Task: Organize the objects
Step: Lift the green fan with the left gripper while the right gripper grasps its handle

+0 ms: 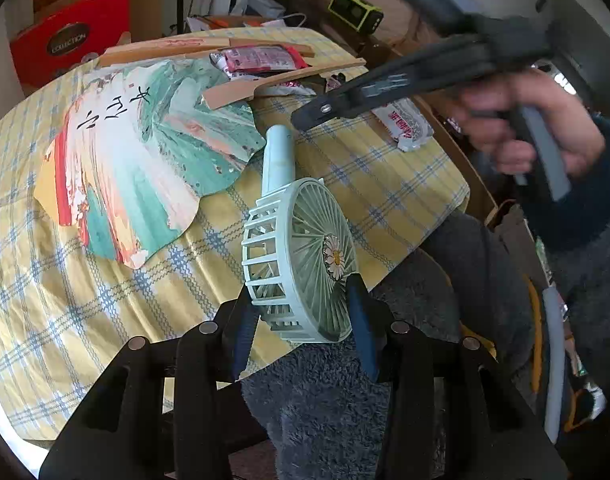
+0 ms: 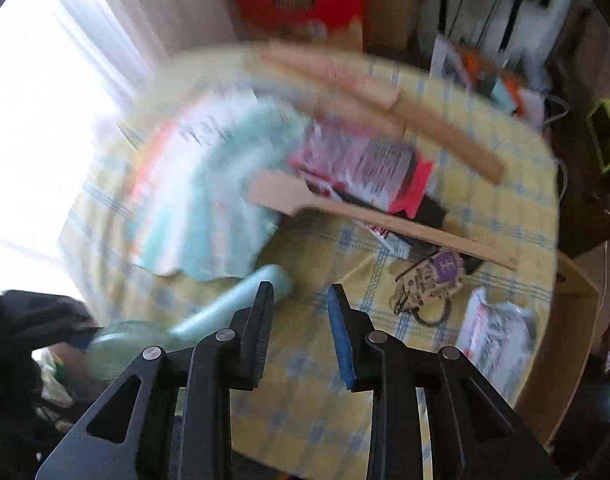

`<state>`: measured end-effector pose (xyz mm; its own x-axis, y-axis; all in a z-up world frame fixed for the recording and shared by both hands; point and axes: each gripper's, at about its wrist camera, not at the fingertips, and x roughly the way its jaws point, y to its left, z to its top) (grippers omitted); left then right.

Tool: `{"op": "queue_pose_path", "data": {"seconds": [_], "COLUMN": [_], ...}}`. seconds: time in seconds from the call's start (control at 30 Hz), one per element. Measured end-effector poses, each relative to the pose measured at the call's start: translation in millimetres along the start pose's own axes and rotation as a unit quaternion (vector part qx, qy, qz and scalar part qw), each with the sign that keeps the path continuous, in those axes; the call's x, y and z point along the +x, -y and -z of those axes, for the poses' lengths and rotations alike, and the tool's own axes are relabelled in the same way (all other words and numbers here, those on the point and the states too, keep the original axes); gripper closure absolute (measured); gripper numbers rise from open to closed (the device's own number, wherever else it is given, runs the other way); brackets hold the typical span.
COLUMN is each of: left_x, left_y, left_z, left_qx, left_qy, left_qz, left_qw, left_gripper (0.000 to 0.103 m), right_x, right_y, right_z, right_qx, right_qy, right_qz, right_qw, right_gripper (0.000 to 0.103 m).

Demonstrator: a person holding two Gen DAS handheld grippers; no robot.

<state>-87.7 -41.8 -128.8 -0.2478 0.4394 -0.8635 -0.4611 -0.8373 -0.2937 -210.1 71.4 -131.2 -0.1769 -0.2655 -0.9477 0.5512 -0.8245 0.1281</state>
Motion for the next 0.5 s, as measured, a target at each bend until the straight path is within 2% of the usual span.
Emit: {"op": "queue_pose_path", "data": {"seconds": [0.13, 0.27, 0.3, 0.33, 0.37, 0.43, 0.5], "left_x": [2, 3, 3, 3, 3, 3, 4], "left_y": [2, 5, 4, 4, 4, 5, 10], "left_z": [2, 2, 2, 2, 2, 1, 0], "left_qx": [0.002, 0.012, 0.013, 0.013, 0.013, 0.013, 0.016], "left_qy": [0.006, 0.007, 0.008, 0.009, 0.010, 0.013, 0.016], "left_qz": [0.002, 0.001, 0.002, 0.003, 0.003, 0.000, -0.006], "left_qw": [1.0000, 0.9999, 0.9999, 0.9999, 0.9999, 0.9998, 0.9997], "left_gripper": [0.062, 0.061, 0.061, 0.062, 0.062, 0.062, 0.063], "right_x": [24, 26, 20, 14, 8, -1, 8], "right_y": [7, 8, 10, 13, 17, 19, 5], "right_z": [-10, -9, -8, -7, -6, -7, -12], "right_qx": [0.041, 0.060, 0.066, 0.080, 0.097, 0.105, 0.076], "right_qy": [-0.027, -0.021, -0.011, 0.001, 0.012, 0.023, -0.006], "right_qz": [0.011, -0.005, -0.016, -0.033, -0.051, -0.052, -0.018], "right_qw": [0.999, 0.998, 0.998, 0.996, 0.994, 0.993, 0.997], "right_gripper": [0.073, 0.071, 0.067, 0.053, 0.045, 0.045, 0.048]}}
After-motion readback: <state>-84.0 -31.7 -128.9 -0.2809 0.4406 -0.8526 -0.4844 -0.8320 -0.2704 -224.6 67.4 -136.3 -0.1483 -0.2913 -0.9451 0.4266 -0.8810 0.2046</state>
